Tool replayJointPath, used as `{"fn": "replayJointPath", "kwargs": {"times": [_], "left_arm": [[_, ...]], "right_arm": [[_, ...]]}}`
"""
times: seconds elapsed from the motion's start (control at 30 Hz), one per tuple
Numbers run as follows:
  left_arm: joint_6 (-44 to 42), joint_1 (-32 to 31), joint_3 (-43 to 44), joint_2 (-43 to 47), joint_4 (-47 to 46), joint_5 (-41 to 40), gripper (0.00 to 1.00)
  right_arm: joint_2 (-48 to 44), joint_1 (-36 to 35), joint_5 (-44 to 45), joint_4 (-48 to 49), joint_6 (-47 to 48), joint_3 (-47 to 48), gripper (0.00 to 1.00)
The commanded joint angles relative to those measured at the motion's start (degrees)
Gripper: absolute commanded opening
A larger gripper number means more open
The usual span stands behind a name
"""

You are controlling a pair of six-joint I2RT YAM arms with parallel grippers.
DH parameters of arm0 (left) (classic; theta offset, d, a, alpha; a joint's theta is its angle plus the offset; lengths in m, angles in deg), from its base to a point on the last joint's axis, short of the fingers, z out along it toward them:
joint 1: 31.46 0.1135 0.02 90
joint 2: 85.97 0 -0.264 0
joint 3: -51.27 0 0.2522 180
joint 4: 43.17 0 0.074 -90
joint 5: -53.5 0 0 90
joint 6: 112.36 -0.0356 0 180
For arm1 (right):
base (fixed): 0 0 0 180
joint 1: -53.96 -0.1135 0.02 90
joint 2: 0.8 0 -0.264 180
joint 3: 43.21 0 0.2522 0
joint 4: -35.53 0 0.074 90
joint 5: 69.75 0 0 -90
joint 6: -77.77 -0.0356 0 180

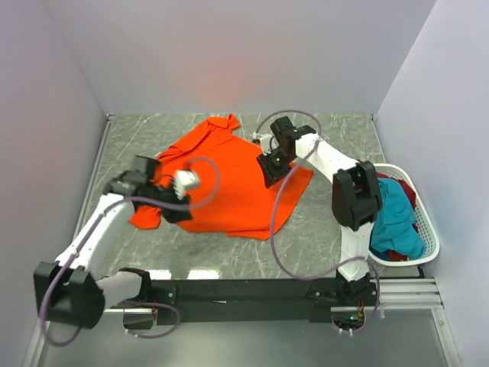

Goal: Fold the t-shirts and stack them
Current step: Flatten the tshirt out

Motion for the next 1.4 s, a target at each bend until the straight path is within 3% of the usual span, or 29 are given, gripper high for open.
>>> {"fn": "replayJointPath", "kwargs": {"times": [0.0,0.2,0.47,0.9,1.0,1.03,1.17,1.37], "left_arm": [[-0.41,-14.71,-3.26,2.12,-11.22,-2.47,0.47],[1.10,-33.38,-4.50,-4.72,-23.01,-10.49,0.46],[-2.41,-45.53,-3.27,-15.17,-31.45,-17.87,0.46],[-3.56,-47.03,-1.51,-27.32,-41.30,-24.91,0.45],[-4.70,-47.03,-1.60,-29.17,-41.39,-26.23,0.41],[-5.14,-47.03,-1.86,-29.52,-41.21,-26.14,0.35],[-6.98,-47.03,-0.38,-28.82,-33.44,-21.60,0.17],[-5.33,-47.03,7.62,-24.60,-17.15,-7.10,0.04]], "right_arm": [[2.58,3.48,-6.15,-1.78,-3.60,2.55,0.38],[8.73,5.94,-4.74,0.60,-6.33,4.30,0.36],[15.24,7.53,-1.84,0.69,-8.61,8.61,0.35],[15.95,9.64,-2.81,-0.10,-8.70,9.14,0.34],[15.60,9.64,-2.90,-0.02,-8.35,8.53,0.35],[15.51,9.81,-2.81,-0.02,-8.35,8.44,0.35],[15.95,10.25,-2.37,0.07,-8.26,8.79,0.35],[16.56,11.13,-1.49,-0.10,-7.91,10.02,0.35]]}}
